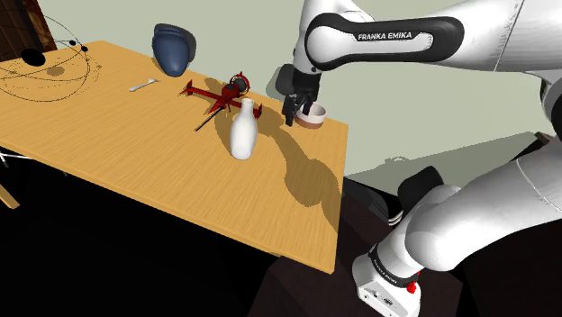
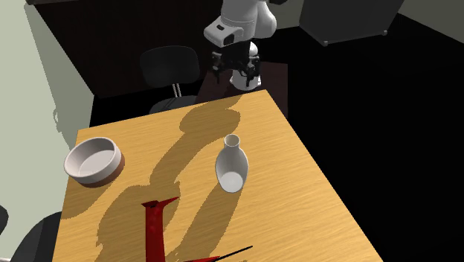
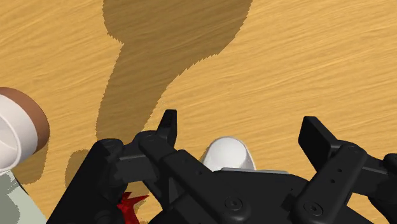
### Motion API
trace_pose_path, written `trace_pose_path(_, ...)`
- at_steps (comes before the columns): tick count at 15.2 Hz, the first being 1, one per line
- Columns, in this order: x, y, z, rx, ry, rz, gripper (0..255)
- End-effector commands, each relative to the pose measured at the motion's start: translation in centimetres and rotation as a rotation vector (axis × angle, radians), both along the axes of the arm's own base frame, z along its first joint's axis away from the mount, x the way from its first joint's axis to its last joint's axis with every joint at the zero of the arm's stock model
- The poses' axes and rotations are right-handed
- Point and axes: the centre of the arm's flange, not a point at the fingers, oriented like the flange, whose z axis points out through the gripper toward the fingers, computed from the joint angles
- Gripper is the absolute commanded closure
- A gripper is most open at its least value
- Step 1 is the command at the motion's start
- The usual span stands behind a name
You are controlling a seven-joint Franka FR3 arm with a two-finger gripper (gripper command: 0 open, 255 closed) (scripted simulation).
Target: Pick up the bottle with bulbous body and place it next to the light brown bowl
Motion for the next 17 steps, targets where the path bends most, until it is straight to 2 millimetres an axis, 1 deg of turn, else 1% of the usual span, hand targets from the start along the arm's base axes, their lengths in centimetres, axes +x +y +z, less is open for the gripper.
trace_pose_path(1,2.5,0.2,-0.8,0.013,-0.015,0.005,0)
trace_pose_path(13,16.6,1.5,-2.8,0.087,-0.103,0.033,0)
trace_pose_path(14,16.7,1.5,-2.9,0.087,-0.103,0.033,0)
trace_pose_path(17,16.8,1.5,-4.4,0.087,-0.103,0.033,0)
